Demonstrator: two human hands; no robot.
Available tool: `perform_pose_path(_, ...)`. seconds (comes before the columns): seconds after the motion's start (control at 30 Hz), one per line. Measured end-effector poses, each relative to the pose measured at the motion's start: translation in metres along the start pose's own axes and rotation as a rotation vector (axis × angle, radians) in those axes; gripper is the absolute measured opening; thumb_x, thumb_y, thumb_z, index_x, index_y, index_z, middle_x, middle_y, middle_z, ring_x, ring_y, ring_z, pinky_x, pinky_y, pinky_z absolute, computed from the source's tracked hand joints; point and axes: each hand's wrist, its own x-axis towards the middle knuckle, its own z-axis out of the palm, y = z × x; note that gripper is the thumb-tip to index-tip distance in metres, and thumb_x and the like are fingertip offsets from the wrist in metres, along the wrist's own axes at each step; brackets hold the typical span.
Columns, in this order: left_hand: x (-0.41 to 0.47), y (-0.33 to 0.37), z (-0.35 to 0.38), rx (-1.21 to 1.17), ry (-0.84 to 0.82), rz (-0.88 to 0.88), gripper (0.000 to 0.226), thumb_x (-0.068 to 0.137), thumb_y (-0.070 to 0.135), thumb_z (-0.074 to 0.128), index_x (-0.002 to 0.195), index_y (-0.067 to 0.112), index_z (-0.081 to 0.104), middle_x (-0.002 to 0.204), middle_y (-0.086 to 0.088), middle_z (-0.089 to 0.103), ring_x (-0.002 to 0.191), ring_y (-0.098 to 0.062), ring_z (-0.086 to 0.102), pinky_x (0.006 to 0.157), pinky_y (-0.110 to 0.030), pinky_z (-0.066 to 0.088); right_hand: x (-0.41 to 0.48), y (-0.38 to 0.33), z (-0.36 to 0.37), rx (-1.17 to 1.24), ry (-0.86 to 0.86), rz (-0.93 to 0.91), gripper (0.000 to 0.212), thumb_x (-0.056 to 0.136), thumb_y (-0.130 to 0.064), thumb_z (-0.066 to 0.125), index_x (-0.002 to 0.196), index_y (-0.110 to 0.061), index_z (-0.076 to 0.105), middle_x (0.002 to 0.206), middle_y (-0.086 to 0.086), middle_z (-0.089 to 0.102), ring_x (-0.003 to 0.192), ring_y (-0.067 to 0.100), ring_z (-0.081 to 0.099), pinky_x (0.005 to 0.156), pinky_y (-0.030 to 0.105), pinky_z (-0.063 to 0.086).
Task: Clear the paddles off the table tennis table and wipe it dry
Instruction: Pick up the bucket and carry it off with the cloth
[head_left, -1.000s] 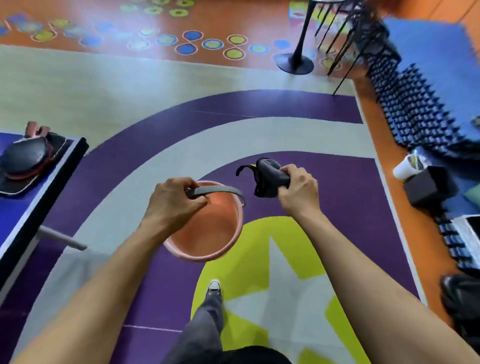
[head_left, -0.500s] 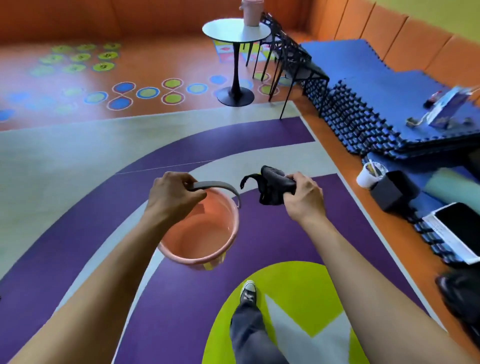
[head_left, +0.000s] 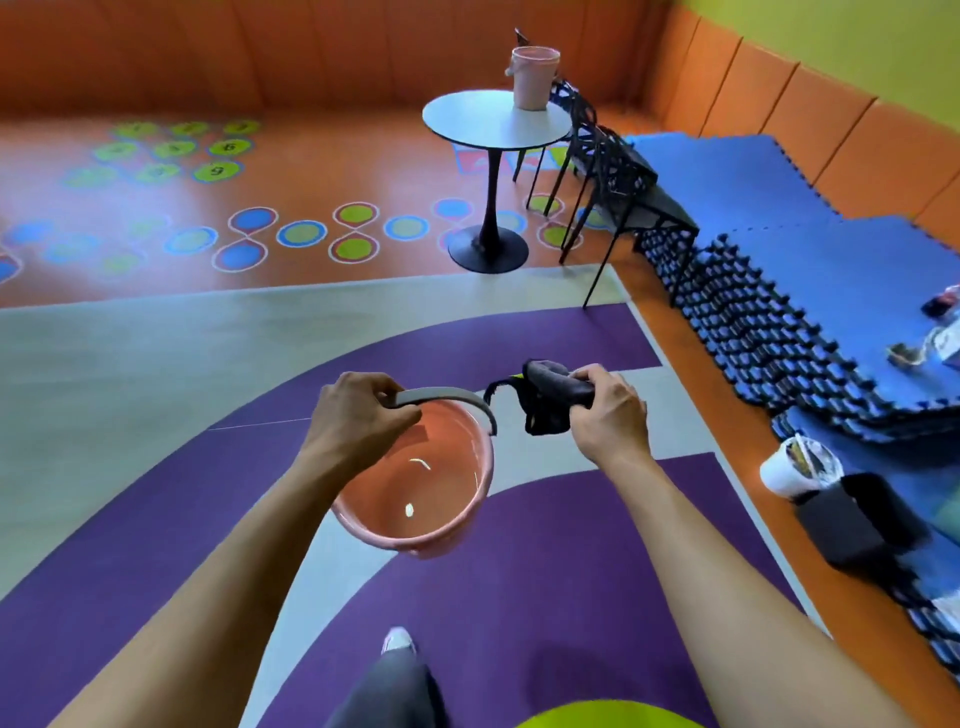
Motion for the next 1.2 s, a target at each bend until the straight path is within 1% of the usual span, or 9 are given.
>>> perform_pose_path(0.07,0.061,0.002,0.004,-0.010,-0.001,0.006,0.019,0.080,0.030,0.080,0.094,0.018,0.080,0.081,0.000,0.070,0.081,-0.021,0.064,0.071,-0.029,0.044,0.058,-0.009,0.013,-0.019,0.011,-0.009,0.040,0.082,-0.006,0.059,0.120,-0.018,0.062,0.108,0.010,0.060,0.104,0.034,0.056,0.092,0.041,0.039)
perform_pose_path(0.2,0.183,0.003,0.014,-0.004,-0.063,0.021,0.012,0.077,0.026,0.080,0.087,0.020,0.080,0.073,0.003,0.069,0.072,-0.014,0.063,0.057,-0.022,0.040,0.171,-0.025,0.040,-0.056,0.040,0.018,0.037,0.084,-0.007,0.060,0.120,-0.018,0.062,0.109,0.012,0.061,0.103,0.036,0.057,0.091,0.043,0.042)
perform_pose_path(0.37,0.321,0.000,0.021,0.025,-0.127,0.026,0.010,0.075,0.027,0.081,0.082,0.020,0.080,0.074,0.001,0.070,0.077,-0.020,0.064,0.068,-0.031,0.049,0.300,-0.047,0.069,-0.094,0.009,0.063,0.035,0.086,-0.010,0.059,0.119,-0.020,0.061,0.111,0.009,0.060,0.107,0.035,0.056,0.089,0.041,0.038)
perform_pose_path(0.5,0.425,0.007,0.024,0.033,-0.149,0.046,0.008,0.075,0.026,0.081,0.071,0.024,0.074,0.065,0.007,0.065,0.072,-0.019,0.062,0.063,-0.030,0.044,0.394,-0.063,0.082,-0.074,0.014,0.099,0.034,0.084,-0.010,0.060,0.116,-0.020,0.062,0.109,0.008,0.060,0.106,0.034,0.056,0.089,0.040,0.038)
perform_pose_path(0.57,0.485,0.013,0.028,0.039,-0.139,0.060,0.010,0.076,0.026,0.081,0.070,0.027,0.073,0.062,0.012,0.062,0.070,-0.018,0.061,0.062,-0.029,0.041,0.447,-0.067,0.089,-0.060,0.015,0.092,0.035,0.084,-0.010,0.061,0.118,-0.021,0.062,0.112,0.009,0.060,0.108,0.035,0.056,0.092,0.042,0.039)
perform_pose_path(0.67,0.571,0.016,0.037,0.054,-0.098,0.063,0.007,0.076,0.027,0.081,0.078,0.021,0.078,0.069,0.004,0.068,0.075,-0.021,0.064,0.066,-0.030,0.043,0.532,-0.069,0.105,-0.044,0.013,0.095,0.038,0.085,-0.011,0.061,0.122,-0.021,0.062,0.119,0.009,0.061,0.112,0.035,0.055,0.097,0.044,0.039)
perform_pose_path(0.8,0.684,0.023,0.058,0.055,-0.060,0.061,0.011,0.079,0.031,0.082,0.082,0.021,0.079,0.072,-0.002,0.070,0.074,-0.023,0.064,0.064,-0.031,0.040,0.659,-0.069,0.129,0.006,0.004,0.102,0.038,0.083,-0.011,0.060,0.119,-0.022,0.062,0.118,0.007,0.062,0.111,0.035,0.057,0.096,0.042,0.039)
perform_pose_path(0.97,0.808,0.044,0.077,0.016,-0.038,0.074,0.016,0.084,0.034,0.080,0.088,0.019,0.078,0.075,-0.001,0.071,0.073,-0.022,0.065,0.065,-0.034,0.045,0.798,-0.079,0.141,0.027,-0.038,0.089,0.038,0.083,-0.010,0.059,0.118,-0.023,0.063,0.115,0.005,0.061,0.110,0.034,0.057,0.097,0.044,0.039)
perform_pose_path(1.2,0.980,0.076,0.090,-0.068,0.084,0.079,0.019,0.083,0.032,0.082,0.081,0.015,0.076,0.066,-0.004,0.067,0.068,-0.028,0.063,0.063,-0.039,0.046,0.966,-0.102,0.148,0.005,-0.039,0.023,0.039,0.081,-0.008,0.061,0.117,-0.023,0.064,0.109,0.006,0.060,0.107,0.035,0.056,0.095,0.046,0.043)
